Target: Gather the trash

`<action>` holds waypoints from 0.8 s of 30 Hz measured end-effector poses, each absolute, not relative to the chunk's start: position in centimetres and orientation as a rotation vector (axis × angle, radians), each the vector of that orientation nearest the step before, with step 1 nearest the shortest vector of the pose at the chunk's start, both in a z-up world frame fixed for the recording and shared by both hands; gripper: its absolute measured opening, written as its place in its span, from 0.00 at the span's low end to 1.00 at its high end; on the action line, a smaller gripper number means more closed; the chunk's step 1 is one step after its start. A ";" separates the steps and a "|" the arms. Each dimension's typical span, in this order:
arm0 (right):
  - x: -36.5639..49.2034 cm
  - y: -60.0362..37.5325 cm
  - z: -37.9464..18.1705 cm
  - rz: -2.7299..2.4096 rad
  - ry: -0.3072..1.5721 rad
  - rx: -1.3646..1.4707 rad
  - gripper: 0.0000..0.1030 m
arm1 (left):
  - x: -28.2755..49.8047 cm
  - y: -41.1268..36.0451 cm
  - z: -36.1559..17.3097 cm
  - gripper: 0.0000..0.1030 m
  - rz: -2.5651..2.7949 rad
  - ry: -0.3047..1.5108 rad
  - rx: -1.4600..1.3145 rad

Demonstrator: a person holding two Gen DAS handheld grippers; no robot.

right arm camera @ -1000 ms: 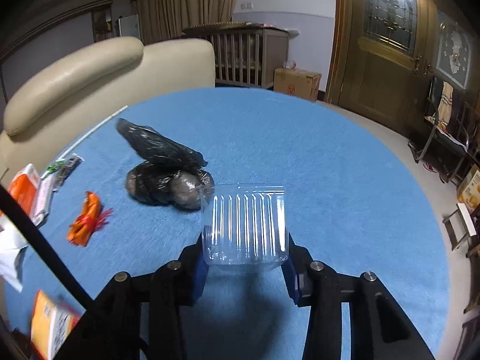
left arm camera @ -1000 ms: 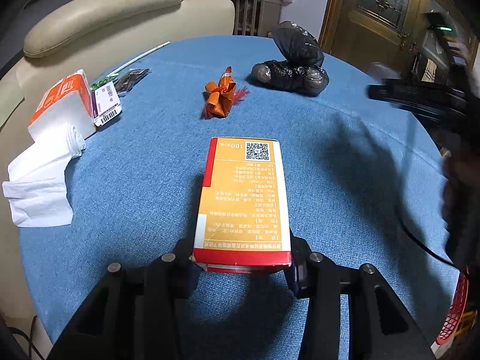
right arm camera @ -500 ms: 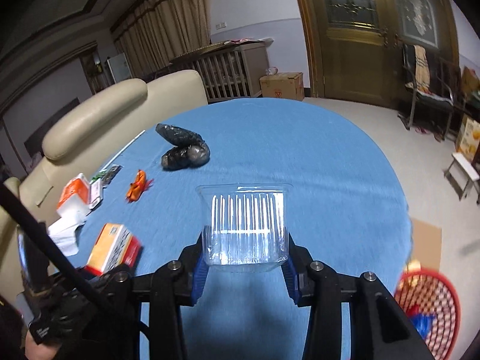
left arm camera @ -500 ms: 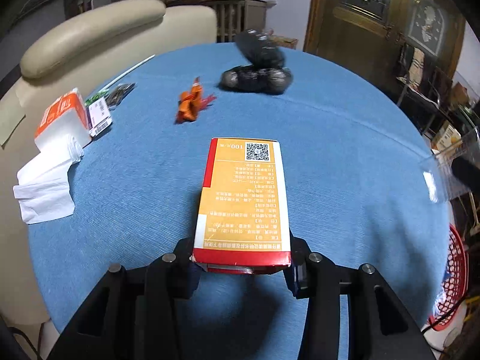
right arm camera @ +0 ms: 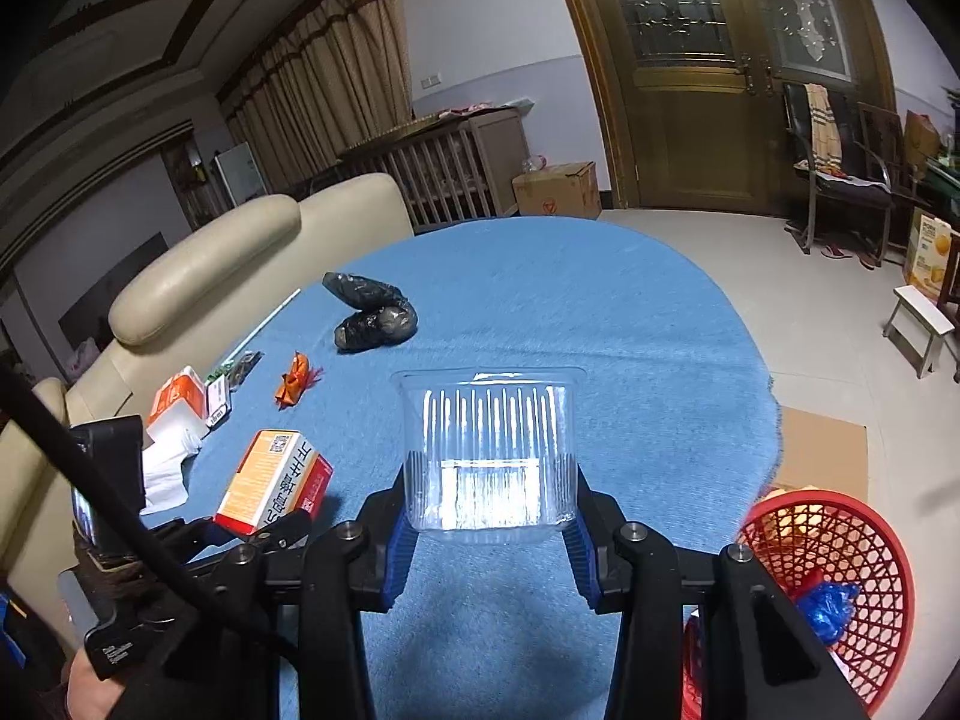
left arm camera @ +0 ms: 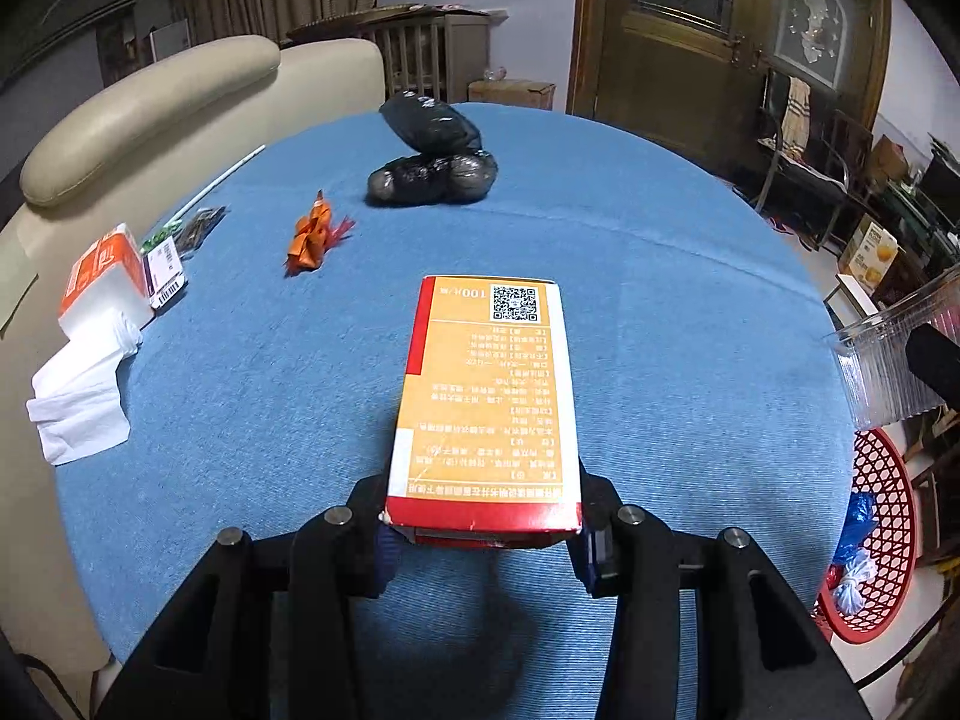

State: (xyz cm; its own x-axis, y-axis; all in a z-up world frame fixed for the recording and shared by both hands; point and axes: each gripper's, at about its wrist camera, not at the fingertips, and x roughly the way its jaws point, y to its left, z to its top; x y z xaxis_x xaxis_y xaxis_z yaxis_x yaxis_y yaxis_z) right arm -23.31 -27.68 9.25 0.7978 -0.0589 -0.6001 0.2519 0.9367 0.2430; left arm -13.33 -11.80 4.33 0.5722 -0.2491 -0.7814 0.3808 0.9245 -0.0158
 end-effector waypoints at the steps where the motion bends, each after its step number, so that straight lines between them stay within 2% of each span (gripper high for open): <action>1: -23.5 -27.8 9.3 -0.170 0.626 0.324 0.44 | -13.4 -11.9 4.4 0.45 -0.371 0.886 0.163; 24: -24.5 -28.0 9.4 -0.166 0.615 0.334 0.44 | -13.7 -11.3 5.7 0.45 -0.333 0.857 0.159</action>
State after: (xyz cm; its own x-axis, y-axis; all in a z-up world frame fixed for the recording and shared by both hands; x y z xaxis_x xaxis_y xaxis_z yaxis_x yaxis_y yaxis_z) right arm -24.49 -28.04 9.38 0.8058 -0.0538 -0.5897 0.2505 0.9333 0.2572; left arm -13.72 -11.27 5.70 0.6071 -0.2240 -0.7624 0.3502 0.9367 0.0037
